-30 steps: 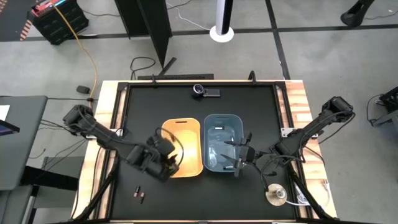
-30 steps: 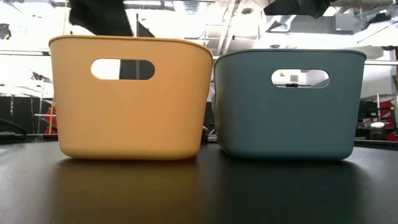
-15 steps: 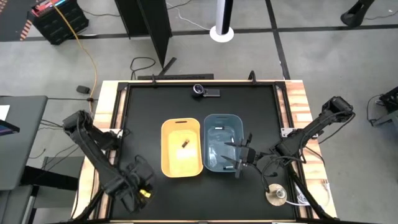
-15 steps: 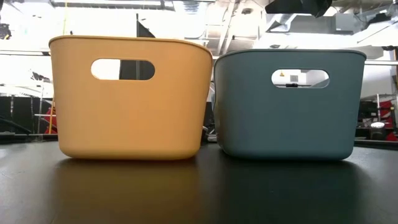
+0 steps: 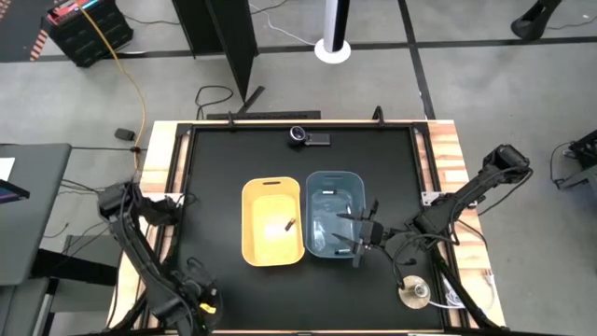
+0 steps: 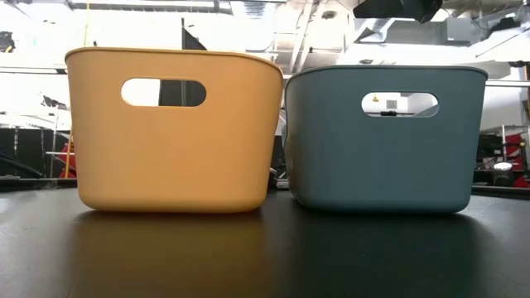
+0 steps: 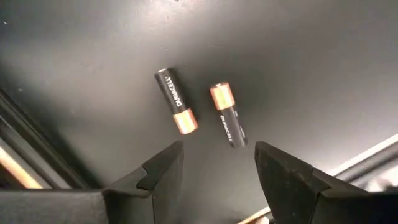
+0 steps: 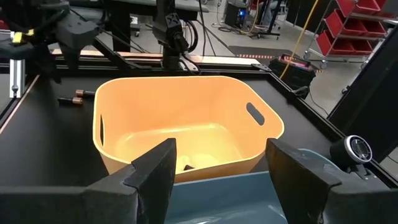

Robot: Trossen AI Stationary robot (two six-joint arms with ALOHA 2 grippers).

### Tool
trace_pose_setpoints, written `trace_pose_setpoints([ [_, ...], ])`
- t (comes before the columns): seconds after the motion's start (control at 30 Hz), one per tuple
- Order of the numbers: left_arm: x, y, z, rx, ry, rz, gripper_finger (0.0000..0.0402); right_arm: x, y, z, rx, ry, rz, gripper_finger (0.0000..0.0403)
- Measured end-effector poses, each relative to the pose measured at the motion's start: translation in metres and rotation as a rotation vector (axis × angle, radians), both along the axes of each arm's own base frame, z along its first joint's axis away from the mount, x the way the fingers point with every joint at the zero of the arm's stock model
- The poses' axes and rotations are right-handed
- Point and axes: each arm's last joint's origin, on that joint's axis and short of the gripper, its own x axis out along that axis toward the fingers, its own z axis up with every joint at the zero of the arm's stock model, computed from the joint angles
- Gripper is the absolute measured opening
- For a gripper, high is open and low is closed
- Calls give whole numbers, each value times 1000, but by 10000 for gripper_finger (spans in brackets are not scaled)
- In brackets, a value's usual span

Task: Sort batteries
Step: Put the left black battery into the yellow bin

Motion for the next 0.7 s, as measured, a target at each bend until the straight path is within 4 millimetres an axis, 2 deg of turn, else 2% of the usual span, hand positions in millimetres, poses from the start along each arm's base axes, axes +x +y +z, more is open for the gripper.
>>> trace_pose_setpoints([
  [0.2,0,-1,-13,43,14,28,192,0,0,0,0,0,0,264],
  [0.4,-6,8,-28,84,63,83,192,0,0,0,1,-1,0,264],
  [0.7,-10,13,-49,56,57,91,192,0,0,0,1,-2,0,264],
])
